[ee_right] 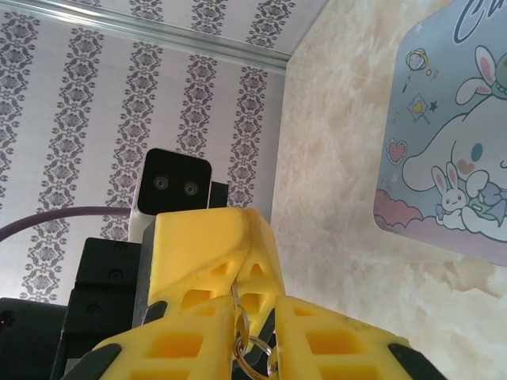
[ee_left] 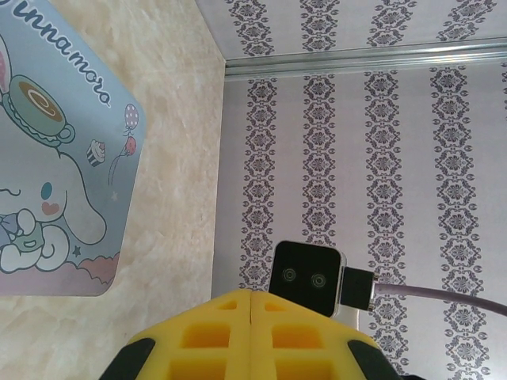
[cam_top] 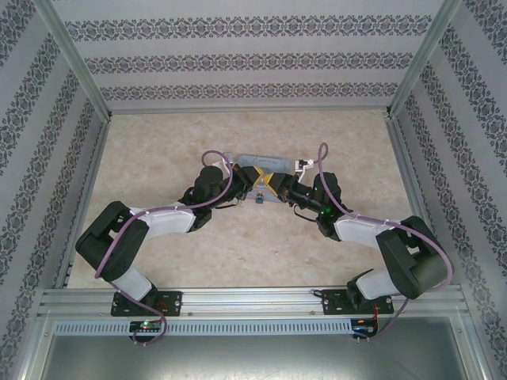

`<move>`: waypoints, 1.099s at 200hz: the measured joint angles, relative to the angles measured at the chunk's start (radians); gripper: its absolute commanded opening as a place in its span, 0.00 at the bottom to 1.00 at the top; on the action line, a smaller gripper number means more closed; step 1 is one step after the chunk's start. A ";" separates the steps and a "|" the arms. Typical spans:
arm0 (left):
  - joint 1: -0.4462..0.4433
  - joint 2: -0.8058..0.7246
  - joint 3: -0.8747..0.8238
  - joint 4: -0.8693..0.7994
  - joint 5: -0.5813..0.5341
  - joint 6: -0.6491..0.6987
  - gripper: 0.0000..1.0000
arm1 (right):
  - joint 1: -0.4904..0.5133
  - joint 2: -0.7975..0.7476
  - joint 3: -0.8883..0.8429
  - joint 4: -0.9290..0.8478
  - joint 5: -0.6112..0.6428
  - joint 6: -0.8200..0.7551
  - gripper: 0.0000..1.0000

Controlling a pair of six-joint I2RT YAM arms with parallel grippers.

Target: Unlock the padlock with the key

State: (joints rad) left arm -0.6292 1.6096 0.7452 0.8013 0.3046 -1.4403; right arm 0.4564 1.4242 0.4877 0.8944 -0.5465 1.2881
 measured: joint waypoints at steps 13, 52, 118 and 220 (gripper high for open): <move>0.000 0.000 0.000 0.000 0.000 0.000 0.00 | 0.000 0.000 0.000 0.000 0.000 0.000 0.20; 0.000 0.000 0.000 0.000 -0.003 0.000 0.00 | 0.005 0.010 0.008 0.000 0.000 0.000 0.20; -0.006 0.002 0.000 0.000 -0.018 0.000 0.00 | 0.018 0.037 0.037 0.001 0.000 0.011 0.19; -0.008 0.002 -0.004 0.000 -0.022 0.000 0.00 | 0.017 0.035 0.014 0.016 0.008 0.020 0.22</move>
State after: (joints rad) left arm -0.6369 1.6112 0.7410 0.8013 0.2825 -1.4403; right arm 0.4732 1.4597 0.5014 0.9108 -0.5388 1.3079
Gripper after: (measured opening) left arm 0.052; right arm 0.217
